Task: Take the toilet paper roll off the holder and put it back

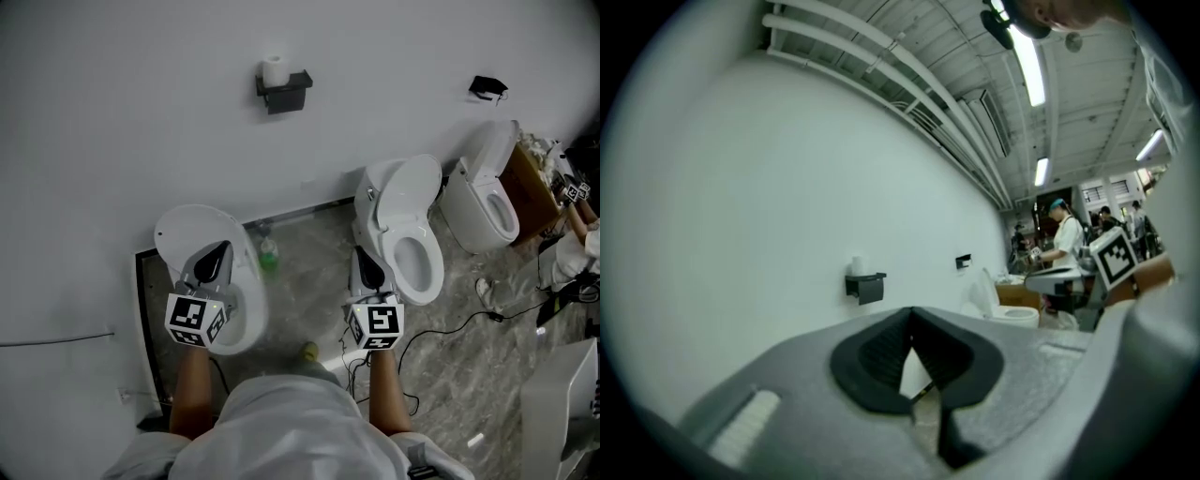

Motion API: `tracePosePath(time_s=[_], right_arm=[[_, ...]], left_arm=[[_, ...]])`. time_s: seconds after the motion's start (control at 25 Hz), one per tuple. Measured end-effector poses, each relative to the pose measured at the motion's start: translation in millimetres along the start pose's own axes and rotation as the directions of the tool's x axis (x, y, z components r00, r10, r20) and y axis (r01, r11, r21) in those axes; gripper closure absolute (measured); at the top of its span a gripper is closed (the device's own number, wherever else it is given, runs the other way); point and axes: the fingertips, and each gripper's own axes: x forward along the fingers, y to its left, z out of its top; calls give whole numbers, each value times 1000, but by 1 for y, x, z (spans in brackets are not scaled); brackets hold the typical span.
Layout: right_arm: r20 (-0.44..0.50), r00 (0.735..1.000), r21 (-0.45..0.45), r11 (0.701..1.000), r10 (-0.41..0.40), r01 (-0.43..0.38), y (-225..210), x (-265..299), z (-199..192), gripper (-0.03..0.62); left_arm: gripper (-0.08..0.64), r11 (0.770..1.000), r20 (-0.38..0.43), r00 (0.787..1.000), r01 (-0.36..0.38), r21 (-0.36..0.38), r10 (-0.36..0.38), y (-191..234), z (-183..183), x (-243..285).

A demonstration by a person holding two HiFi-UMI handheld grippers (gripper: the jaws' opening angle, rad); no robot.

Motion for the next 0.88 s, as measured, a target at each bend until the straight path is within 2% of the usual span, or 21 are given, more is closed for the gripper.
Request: tracePosePath(time_s=[0.24, 0.48, 0.88], right_arm=[[7, 1000, 13, 1000, 20, -20, -48, 33, 0, 591], [2, 999, -11, 999, 40, -40, -84, 55, -6, 591], [0, 998, 1, 998, 60, -60, -104, 88, -14, 591]], left_arm=[[560, 999, 11, 999, -32, 1, 32, -5, 9, 52], [560, 999, 19, 999, -41, -4, 41, -15, 13, 94], [559, 998, -2, 998, -63, 5, 63, -9, 12, 127]])
